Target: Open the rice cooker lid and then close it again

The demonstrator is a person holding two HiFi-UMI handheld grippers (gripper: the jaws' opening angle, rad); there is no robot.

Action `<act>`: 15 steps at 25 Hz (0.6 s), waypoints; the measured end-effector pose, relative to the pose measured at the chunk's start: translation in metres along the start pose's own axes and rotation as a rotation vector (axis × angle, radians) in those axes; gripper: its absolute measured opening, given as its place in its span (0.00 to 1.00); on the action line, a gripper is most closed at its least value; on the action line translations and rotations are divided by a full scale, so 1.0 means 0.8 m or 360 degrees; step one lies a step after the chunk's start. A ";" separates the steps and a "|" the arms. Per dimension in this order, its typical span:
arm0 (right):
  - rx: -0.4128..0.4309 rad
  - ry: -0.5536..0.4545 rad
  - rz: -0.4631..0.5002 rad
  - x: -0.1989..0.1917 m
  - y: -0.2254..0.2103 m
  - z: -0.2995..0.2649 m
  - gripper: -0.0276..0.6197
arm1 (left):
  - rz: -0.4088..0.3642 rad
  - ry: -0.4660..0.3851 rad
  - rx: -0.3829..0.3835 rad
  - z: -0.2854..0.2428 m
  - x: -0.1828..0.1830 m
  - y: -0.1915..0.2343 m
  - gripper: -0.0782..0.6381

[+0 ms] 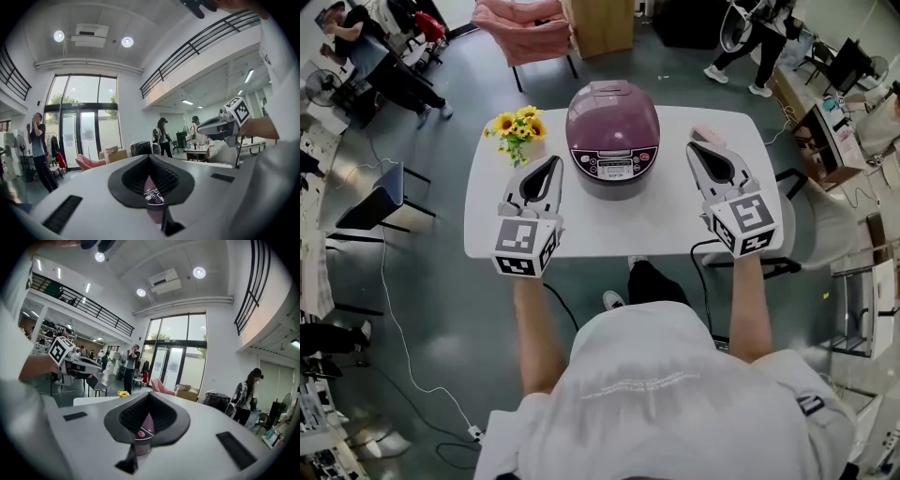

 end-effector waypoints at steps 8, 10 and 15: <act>-0.0003 0.0046 0.0017 -0.009 0.001 -0.004 0.08 | -0.0018 -0.0001 0.0020 0.006 0.008 0.000 0.13; -0.0010 0.0050 0.0010 -0.012 -0.003 -0.003 0.08 | -0.0016 0.0005 0.0026 0.005 0.007 0.002 0.13; -0.0020 0.0060 -0.0001 -0.016 -0.008 -0.003 0.08 | -0.0011 0.0031 0.0013 -0.001 0.002 0.000 0.13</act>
Point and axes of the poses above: the fingertips, and each gripper's own axes: z backward along the fingers, y to its left, x out of its top, the point moved 1 cm from there along z, backward along the fingers, and after that the axes turned 12 degrees about y, right-handed, at the moved point
